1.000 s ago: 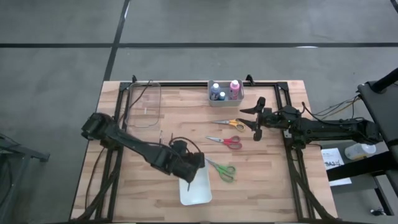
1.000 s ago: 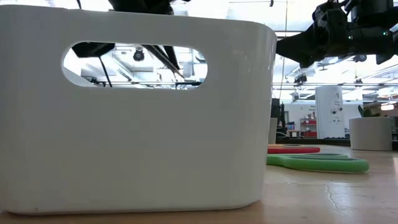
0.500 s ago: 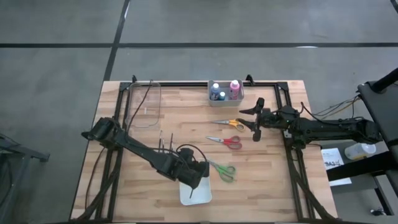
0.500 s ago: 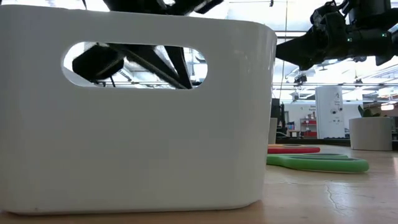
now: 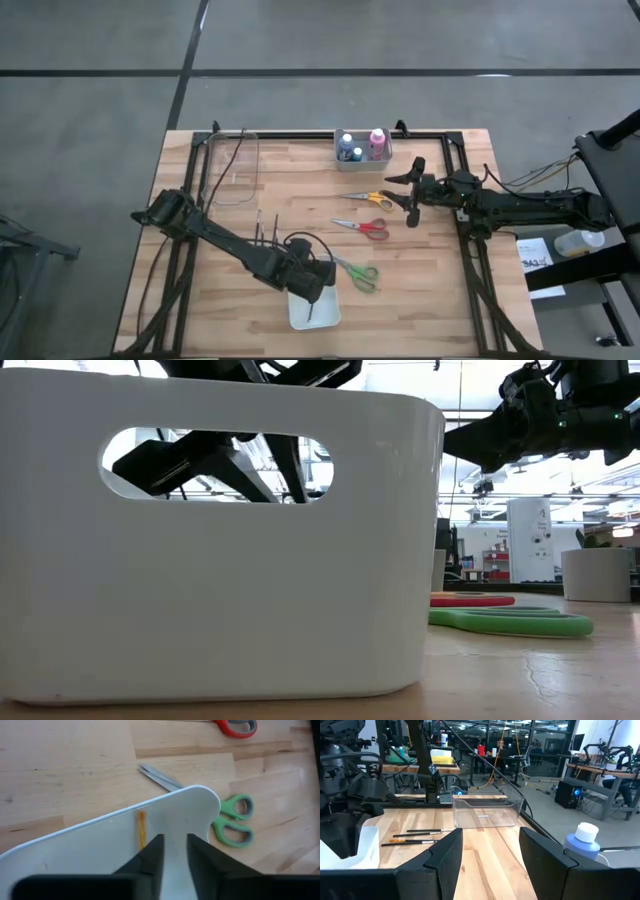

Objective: Pick & Place Paint Supplies
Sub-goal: Put the left silver eyeshadow brush into the gray bin

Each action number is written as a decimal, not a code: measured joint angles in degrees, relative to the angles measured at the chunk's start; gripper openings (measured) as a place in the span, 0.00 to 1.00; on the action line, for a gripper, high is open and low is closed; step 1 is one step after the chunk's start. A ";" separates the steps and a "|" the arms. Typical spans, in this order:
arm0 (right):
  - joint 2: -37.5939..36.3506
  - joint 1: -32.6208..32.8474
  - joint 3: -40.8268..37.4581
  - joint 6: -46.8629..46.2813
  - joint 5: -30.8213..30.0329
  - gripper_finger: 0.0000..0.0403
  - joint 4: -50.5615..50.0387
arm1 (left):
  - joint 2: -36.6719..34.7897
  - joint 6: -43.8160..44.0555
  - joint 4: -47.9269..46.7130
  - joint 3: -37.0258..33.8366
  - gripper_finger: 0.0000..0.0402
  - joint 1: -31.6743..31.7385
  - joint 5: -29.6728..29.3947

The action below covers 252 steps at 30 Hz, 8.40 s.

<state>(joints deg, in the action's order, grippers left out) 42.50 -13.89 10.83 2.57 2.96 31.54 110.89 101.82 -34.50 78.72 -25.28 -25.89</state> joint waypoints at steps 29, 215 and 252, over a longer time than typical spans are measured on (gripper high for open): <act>0.00 0.00 0.02 0.00 0.00 0.48 0.01 | -16.70 1.75 -37.61 0.03 0.52 0.15 0.42; 0.02 -0.02 -0.02 0.00 0.00 0.48 0.01 | -12.66 7.63 -10.74 -34.12 0.26 6.13 -9.76; 0.02 0.00 -0.02 0.00 0.00 0.48 0.01 | -12.93 0.98 0.37 -40.37 0.24 9.35 -12.94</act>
<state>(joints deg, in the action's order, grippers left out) 42.52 -13.89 10.81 2.57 2.96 31.55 97.96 102.80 -34.13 38.35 -15.92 -38.83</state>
